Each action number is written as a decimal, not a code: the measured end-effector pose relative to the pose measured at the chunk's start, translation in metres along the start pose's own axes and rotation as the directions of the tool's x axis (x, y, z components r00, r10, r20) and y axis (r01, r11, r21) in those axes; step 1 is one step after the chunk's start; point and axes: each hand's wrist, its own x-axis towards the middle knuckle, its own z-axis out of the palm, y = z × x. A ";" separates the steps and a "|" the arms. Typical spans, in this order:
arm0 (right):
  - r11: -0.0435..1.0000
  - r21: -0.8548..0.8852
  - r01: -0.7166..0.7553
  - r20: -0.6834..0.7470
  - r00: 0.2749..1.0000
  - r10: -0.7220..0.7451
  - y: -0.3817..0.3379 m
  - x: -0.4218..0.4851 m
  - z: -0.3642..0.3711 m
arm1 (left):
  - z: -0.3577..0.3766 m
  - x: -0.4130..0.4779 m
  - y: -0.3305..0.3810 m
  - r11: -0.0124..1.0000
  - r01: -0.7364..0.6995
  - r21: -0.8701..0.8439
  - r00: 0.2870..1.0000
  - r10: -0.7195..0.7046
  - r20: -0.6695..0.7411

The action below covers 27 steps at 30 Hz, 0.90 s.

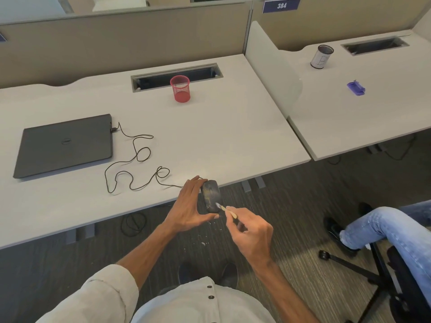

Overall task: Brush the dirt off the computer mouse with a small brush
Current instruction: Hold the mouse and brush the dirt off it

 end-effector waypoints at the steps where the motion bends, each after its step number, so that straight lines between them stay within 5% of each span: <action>1: 0.997 -0.054 0.058 0.001 0.998 -0.058 -0.001 0.000 0.001 | 0.000 -0.001 0.000 1.000 -0.001 0.001 1.000 0.001 -0.003; 5: 0.964 -0.180 0.197 0.039 0.980 -0.193 -0.006 -0.005 0.010 | 0.004 -0.002 0.001 1.000 -0.005 -0.004 1.000 0.005 -0.012; 13: 0.946 -0.142 0.292 0.131 0.953 -0.274 -0.023 -0.018 0.021 | 0.005 -0.004 -0.001 0.999 -0.024 -0.027 1.000 0.023 -0.016; 21: 0.959 -0.225 0.174 -0.034 0.982 -0.186 -0.013 -0.009 0.010 | 0.006 -0.003 0.000 1.000 -0.015 -0.022 1.000 0.014 -0.028; 27: 0.980 -0.145 0.135 0.039 0.991 -0.130 -0.014 -0.012 0.020 | 0.003 -0.001 0.001 0.999 -0.014 -0.046 1.000 0.013 -0.019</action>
